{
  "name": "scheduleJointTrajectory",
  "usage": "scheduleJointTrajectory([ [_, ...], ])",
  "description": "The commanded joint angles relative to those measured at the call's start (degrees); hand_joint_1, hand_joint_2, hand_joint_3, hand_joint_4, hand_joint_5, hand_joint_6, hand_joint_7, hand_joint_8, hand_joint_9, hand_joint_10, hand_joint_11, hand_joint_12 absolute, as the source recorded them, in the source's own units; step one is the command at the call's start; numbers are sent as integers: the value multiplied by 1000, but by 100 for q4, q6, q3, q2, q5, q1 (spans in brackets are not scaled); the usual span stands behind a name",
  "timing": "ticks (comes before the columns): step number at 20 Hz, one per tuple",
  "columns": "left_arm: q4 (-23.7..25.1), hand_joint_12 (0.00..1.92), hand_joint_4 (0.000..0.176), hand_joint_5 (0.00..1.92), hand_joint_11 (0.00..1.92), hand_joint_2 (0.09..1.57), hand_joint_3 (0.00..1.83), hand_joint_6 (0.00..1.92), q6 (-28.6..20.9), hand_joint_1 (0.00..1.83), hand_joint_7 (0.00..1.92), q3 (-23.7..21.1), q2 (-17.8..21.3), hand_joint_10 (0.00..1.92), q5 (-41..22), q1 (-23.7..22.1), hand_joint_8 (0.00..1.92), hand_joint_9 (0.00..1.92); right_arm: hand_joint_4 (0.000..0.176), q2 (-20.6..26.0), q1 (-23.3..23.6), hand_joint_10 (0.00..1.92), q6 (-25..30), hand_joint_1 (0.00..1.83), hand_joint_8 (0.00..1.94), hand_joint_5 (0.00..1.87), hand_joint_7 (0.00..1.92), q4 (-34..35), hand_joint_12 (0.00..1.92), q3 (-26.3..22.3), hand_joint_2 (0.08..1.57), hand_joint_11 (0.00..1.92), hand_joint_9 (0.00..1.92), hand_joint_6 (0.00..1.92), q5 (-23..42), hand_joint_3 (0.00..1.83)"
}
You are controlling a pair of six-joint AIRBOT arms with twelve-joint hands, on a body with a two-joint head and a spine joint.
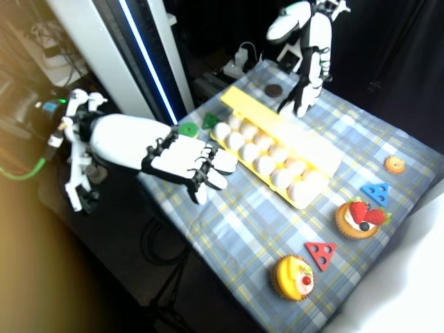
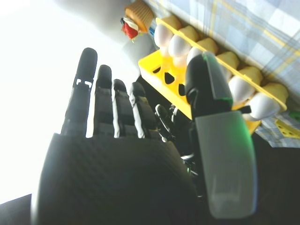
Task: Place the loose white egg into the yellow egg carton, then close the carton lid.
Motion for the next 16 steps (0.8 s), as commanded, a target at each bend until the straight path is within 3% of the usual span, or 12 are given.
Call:
scheduleJointTrajectory([
  [1,-76,1632,21,0,220,1182,9,0,-73,0,127,14,-66,7,-517,-123,5,567,0,24,48,382,-34,898,1,0,3,-40,1175,31,1243,0,0,0,691,9],
  [2,44,1626,13,0,191,1216,20,0,-97,0,179,37,-133,2,-438,-209,24,554,0,24,48,411,-34,889,2,2,7,-40,1254,32,1233,0,0,1,690,4],
  [3,246,1646,5,0,37,1255,26,0,-200,0,185,81,-212,0,-328,-294,21,415,0,25,48,450,-34,922,7,0,22,-40,1341,32,1217,0,0,0,690,0],
  [4,445,1657,0,18,7,1266,26,7,-337,0,125,148,-314,0,-218,-379,4,317,0,31,48,510,-34,920,11,15,35,-40,1356,32,1224,0,0,7,691,0],
  [6,925,1246,0,13,0,1309,21,4,-636,1,34,299,-515,19,52,-533,6,118,0,43,48,537,-34,885,16,25,53,-40,1429,32,1234,0,0,18,692,4],
  [7,1054,1134,0,17,0,1329,16,5,-646,23,17,306,-556,19,134,-578,1,98,0,47,48,474,-34,897,7,15,34,-40,1375,31,1239,0,0,17,692,6],
  [11,1950,1564,0,0,0,1320,0,0,-773,16,0,301,-725,74,651,-922,0,188,0,53,46,497,-34,929,8,21,43,-40,1415,31,1235,0,0,28,691,2],
  [14,2755,1632,0,15,0,1299,0,4,-1203,5,30,343,-839,139,907,-1131,8,288,0,52,42,526,-34,882,1,4,29,-40,1397,31,1247,0,0,26,691,6],
  [16,3034,1629,0,1,0,1293,0,0,-1360,0,11,375,-904,155,1016,-1176,1,313,0,45,39,529,-34,888,3,0,33,-40,1401,32,1250,0,0,25,691,7],
])
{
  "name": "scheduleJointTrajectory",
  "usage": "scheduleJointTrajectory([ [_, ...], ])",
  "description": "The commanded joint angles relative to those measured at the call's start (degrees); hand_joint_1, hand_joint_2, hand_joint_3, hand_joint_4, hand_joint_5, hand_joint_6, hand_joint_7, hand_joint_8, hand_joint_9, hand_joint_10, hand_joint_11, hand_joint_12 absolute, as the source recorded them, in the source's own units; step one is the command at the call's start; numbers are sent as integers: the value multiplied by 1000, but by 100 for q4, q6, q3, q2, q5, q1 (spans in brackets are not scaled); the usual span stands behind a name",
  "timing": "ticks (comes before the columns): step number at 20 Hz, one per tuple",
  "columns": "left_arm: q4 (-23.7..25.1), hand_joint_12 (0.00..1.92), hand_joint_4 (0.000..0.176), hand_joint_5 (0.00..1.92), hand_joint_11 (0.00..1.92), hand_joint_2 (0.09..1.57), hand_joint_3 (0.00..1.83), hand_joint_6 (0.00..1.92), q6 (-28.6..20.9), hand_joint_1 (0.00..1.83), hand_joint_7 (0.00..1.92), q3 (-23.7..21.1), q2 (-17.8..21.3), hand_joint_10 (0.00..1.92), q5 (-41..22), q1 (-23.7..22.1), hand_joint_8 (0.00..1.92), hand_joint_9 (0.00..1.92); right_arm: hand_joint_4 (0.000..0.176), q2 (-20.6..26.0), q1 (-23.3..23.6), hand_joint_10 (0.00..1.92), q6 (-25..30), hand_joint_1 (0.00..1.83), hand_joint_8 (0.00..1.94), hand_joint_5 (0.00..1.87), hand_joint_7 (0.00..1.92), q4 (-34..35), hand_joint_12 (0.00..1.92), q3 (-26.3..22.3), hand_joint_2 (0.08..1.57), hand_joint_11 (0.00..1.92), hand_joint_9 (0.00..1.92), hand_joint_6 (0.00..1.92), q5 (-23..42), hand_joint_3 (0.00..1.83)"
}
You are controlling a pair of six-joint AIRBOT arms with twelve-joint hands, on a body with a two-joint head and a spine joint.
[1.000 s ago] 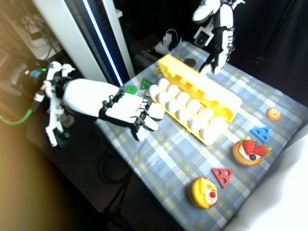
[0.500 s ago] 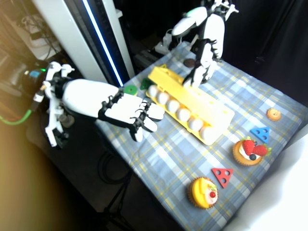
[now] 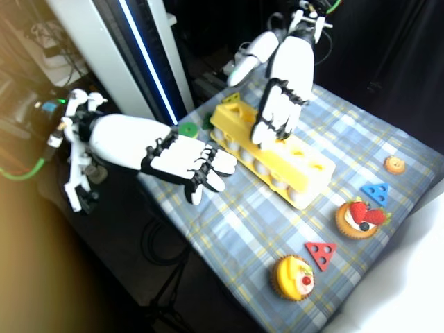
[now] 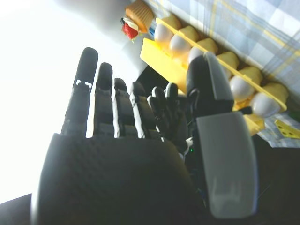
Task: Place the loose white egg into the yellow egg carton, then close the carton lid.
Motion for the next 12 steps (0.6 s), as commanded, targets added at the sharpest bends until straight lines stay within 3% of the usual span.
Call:
scheduleJointTrajectory([
  [1,-1,1630,0,0,0,1295,0,0,-175,0,19,39,-50,165,-276,-94,5,333,0,34,39,574,-36,875,8,3,47,-40,1447,23,1253,0,0,29,691,7],
  [3,679,1497,0,11,0,1277,0,3,-756,0,49,157,-222,163,-197,-170,7,329,0,34,32,537,-36,805,8,7,20,-40,1461,23,1249,0,0,3,690,4],
  [6,1133,1479,0,11,0,1274,0,2,-1126,0,63,249,-355,157,-115,-196,11,319,0,23,32,561,-36,791,11,16,36,-40,1489,24,1252,0,0,6,690,4],
  [10,1420,1431,0,16,0,1291,2,3,-1303,0,77,352,-519,151,-8,-199,7,313,0,19,32,463,-36,795,5,0,11,-40,1475,26,1252,0,0,0,689,3],
  [12,1460,1376,0,0,0,1305,7,0,-1313,0,43,356,-538,107,3,-202,0,206,0,18,32,462,-36,797,3,0,9,-40,1499,26,1252,0,0,0,689,2],
])
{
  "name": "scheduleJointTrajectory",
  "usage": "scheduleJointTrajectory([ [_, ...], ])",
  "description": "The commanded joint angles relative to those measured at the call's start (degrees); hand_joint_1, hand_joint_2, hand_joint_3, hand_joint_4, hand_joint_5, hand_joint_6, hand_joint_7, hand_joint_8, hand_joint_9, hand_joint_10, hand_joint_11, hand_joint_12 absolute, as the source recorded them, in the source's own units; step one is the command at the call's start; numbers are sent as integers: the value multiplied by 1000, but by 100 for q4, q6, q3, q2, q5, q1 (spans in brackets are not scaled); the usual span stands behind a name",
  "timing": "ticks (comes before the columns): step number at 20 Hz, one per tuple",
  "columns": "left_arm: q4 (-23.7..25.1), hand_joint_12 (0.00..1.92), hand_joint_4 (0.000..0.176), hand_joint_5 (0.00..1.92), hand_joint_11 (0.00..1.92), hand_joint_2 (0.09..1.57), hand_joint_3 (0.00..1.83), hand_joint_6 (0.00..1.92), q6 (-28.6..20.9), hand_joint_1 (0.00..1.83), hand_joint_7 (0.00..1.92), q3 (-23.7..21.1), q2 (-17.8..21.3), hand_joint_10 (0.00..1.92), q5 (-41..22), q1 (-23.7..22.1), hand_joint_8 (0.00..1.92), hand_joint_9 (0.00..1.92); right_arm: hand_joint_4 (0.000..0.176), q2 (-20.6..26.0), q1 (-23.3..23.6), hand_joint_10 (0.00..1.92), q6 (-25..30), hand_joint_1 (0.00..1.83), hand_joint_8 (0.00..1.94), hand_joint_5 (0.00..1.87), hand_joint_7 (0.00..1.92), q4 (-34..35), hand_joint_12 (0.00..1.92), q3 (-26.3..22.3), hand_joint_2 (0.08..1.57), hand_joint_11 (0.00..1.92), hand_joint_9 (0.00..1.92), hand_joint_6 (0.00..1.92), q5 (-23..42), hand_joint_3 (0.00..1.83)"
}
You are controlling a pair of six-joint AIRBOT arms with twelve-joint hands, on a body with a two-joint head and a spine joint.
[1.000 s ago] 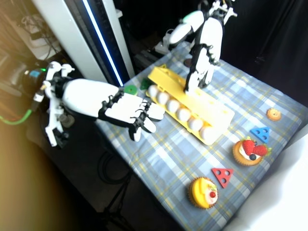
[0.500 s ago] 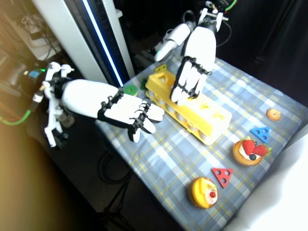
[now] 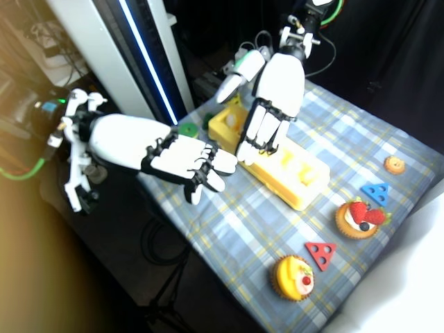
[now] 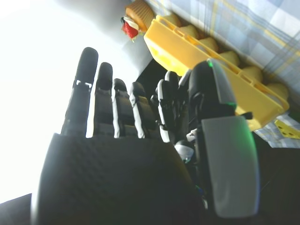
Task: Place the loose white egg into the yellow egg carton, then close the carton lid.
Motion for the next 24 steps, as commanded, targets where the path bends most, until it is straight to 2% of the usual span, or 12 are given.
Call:
scheduleJointTrajectory([
  [1,-145,1309,0,0,0,1305,4,0,-41,0,30,22,-38,82,-163,-47,2,153,0,19,34,431,-36,796,0,0,1,-40,1465,22,1255,0,0,0,689,3],
  [4,-563,1192,0,9,0,1305,2,3,85,0,19,-1,163,58,-343,-78,6,105,0,24,12,486,-36,785,7,8,25,-39,1410,19,1257,0,0,3,693,3],
  [5,-839,898,0,0,0,1328,2,0,385,0,0,-99,306,29,-369,-86,0,55,0,24,11,367,-36,808,0,0,0,-34,1273,19,1264,0,0,0,695,4],
  [8,-1409,818,0,0,0,1352,3,0,1000,0,0,-327,599,4,-500,-95,0,11,0,42,-14,188,-36,837,0,0,0,-7,955,8,1285,0,0,0,737,7],
  [9,-1496,992,0,23,0,1371,5,8,1086,0,34,-378,679,23,-565,-101,8,57,0,65,-33,147,-36,824,0,0,0,3,815,-7,1293,0,0,0,775,8],
  [12,-1957,738,0,1,0,1361,0,1,1542,0,21,-601,1031,6,-797,-120,5,17,0,166,-111,50,-36,791,0,0,0,26,733,-79,1299,0,0,0,922,5],
  [15,-2329,1101,0,20,0,1306,0,5,2107,0,58,-894,1420,35,-965,-179,4,85,0,253,-180,0,-36,599,0,0,0,27,363,-149,1318,0,0,0,1070,6],
  [16,-2445,1232,0,43,0,1288,0,11,2252,0,88,-963,1530,51,-1010,-194,8,118,0,286,-212,0,-36,621,0,0,0,27,72,-175,1312,0,0,0,1137,3],
  [19,-2820,1339,0,72,0,1286,0,18,2676,0,128,-1164,1908,72,-1179,-235,14,158,0,427,-335,0,-36,694,0,0,0,46,0,-285,1307,0,0,0,1406,0],
  [20,-3094,1195,0,40,0,1275,0,4,3010,0,102,-1268,2058,59,-1244,-225,2,117,0,462,-377,0,-36,750,0,0,0,65,0,-314,1306,0,0,0,1504,0],
  [22,-3689,534,0,103,0,1319,3,30,3647,0,210,-1393,2283,47,-1313,-183,23,130,0,504,-453,0,-36,817,0,0,0,112,0,-353,1301,0,0,0,1682,0],
  [24,-4464,673,0,75,0,1334,1,9,4260,67,134,-1424,2432,26,-1436,-23,5,114,0,535,-514,0,-36,850,0,0,0,149,0,-385,1302,0,0,0,1844,0],
])
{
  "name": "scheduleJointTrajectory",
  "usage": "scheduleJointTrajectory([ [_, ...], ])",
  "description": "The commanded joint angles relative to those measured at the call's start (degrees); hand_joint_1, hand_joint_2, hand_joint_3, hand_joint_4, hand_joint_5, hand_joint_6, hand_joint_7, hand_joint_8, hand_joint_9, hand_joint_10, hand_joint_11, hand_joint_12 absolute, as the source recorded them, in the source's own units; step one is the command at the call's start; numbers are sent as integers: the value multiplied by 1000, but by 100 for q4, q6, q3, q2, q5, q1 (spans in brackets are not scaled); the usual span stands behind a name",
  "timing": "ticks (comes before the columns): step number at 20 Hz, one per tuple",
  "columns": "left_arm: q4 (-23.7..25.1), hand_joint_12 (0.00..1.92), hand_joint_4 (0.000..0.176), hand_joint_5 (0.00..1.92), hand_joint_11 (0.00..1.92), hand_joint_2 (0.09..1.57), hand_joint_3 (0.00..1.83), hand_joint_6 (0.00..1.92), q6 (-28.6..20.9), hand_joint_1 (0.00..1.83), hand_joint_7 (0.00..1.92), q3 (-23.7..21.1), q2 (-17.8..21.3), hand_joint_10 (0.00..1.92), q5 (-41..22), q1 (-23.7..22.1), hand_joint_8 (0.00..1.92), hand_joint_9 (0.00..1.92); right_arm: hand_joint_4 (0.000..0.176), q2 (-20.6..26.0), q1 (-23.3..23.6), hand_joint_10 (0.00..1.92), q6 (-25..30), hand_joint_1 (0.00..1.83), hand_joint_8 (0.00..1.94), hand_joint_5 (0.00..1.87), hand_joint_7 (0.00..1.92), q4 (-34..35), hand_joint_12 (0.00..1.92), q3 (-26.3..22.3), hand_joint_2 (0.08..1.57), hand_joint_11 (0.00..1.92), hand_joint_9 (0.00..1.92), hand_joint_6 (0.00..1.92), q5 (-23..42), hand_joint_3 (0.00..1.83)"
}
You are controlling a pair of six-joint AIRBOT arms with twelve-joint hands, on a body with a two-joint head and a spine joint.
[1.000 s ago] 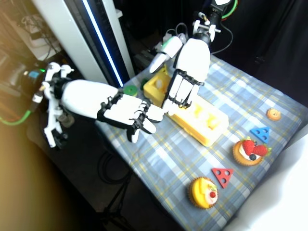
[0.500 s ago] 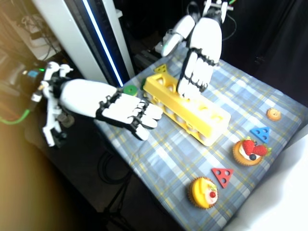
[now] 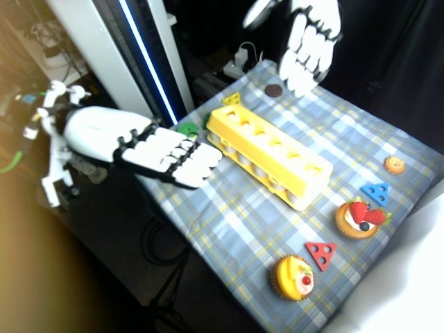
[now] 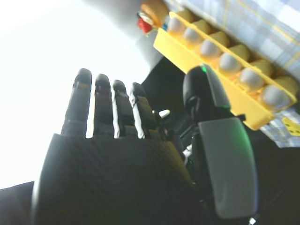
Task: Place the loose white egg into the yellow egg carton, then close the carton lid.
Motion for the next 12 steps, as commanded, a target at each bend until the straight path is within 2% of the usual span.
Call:
scheduleJointTrajectory([
  [1,-575,800,0,80,0,1346,1,7,305,94,144,-24,75,24,-660,45,6,121,0,54,38,0,-36,848,0,0,0,-25,0,-4,1302,0,0,0,828,0],
  [2,-1088,868,0,79,0,1366,2,4,715,138,123,-64,172,16,-840,212,2,115,0,55,28,0,-36,814,0,0,0,-14,18,-7,1293,36,0,0,885,0],
  [3,-1404,436,12,18,0,1327,0,0,977,119,50,-98,241,6,-969,332,2,25,0,55,19,0,-36,793,0,0,0,-5,1387,-10,1262,0,0,0,930,12],
  [4,-1804,436,12,18,0,1327,0,0,1267,119,50,-148,327,6,-1195,485,2,25,0,55,-3,0,-36,793,0,0,0,11,1387,-21,1262,0,0,0,1011,12],
  [5,-2101,330,18,5,0,1329,0,0,1483,138,33,-189,389,8,-1400,605,0,22,0,55,-28,0,-36,799,0,0,0,30,1814,-29,1264,0,0,0,1091,8],
  [6,-2425,356,19,0,0,1331,0,0,1727,207,6,-236,453,4,-1623,726,0,14,10,64,-66,0,-36,729,0,0,0,68,1900,-37,1257,0,0,0,1201,4],
  [7,-2608,308,46,0,0,1293,0,0,1855,306,0,-259,489,0,-1756,810,0,2,13,71,-93,0,-36,711,0,0,0,89,1917,-44,1252,0,0,0,1271,2],
  [9,-3136,32,52,0,54,1265,0,0,2085,450,0,-300,579,0,-2241,1095,0,0,37,78,-164,0,-36,622,0,0,0,164,1921,-59,1227,0,0,0,1529,0],
  [10,-3288,32,52,0,54,1265,0,0,2119,450,0,-310,600,0,-2444,1207,0,0,37,75,-187,0,-37,622,0,0,0,190,1921,-63,1227,0,0,0,1642,0],
  [11,-3518,26,74,0,35,1254,0,0,2191,464,0,-335,633,0,-2727,1383,0,0,22,73,-232,0,-37,649,0,0,0,235,1921,-71,1228,0,0,0,1779,0],
  [12,-3627,4,57,0,6,1253,0,0,2207,543,0,-350,656,0,-2893,1496,0,0,17,73,-273,0,-37,648,0,0,0,269,1921,-78,1219,0,0,0,1880,0],
])
